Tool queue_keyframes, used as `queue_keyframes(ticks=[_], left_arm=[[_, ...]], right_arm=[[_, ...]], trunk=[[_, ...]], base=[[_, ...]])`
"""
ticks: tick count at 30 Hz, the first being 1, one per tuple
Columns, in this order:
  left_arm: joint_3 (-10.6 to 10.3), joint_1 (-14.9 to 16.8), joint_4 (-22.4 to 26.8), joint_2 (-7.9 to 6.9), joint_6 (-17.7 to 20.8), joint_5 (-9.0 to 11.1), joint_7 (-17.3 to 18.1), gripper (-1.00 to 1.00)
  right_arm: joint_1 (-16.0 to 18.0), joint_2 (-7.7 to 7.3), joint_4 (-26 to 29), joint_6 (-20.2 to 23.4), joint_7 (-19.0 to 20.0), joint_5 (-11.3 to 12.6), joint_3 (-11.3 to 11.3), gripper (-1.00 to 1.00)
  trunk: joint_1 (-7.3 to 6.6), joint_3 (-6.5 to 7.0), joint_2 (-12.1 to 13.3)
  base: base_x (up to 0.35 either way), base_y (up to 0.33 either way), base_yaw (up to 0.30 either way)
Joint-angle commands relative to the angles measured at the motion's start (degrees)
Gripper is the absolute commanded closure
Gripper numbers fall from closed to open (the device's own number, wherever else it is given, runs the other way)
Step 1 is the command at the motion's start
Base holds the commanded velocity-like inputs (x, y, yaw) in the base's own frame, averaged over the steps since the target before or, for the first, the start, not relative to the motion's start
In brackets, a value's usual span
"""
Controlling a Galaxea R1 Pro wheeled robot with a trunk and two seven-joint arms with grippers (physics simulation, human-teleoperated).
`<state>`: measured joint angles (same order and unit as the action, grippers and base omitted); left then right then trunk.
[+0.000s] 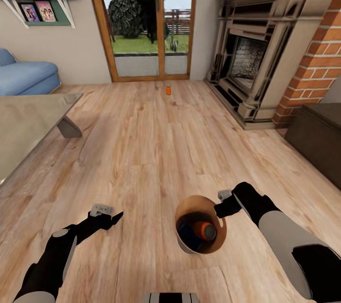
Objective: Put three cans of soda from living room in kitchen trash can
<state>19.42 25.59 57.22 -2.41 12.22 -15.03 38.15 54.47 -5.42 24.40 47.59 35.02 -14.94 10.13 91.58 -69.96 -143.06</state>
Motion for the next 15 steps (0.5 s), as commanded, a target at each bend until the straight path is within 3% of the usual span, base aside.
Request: queue_keyframes(ticks=[1,15], left_arm=[[0.0,0.0,0.0,0.01,0.0,0.0,0.0,-1.00],[0.0,0.0,0.0,-0.02,0.0,0.0,0.0,-1.00]], right_arm=[[0.0,0.00,0.0,0.5,0.4,1.5,-0.2,1.00],[0.0,0.03,0.0,0.5,0.4,1.5,-0.2,1.00]], trunk=[[-0.01,0.01,0.0],[-0.01,0.01,0.0]], base=[[0.289,0.160,0.000],[0.289,0.159,0.000]])
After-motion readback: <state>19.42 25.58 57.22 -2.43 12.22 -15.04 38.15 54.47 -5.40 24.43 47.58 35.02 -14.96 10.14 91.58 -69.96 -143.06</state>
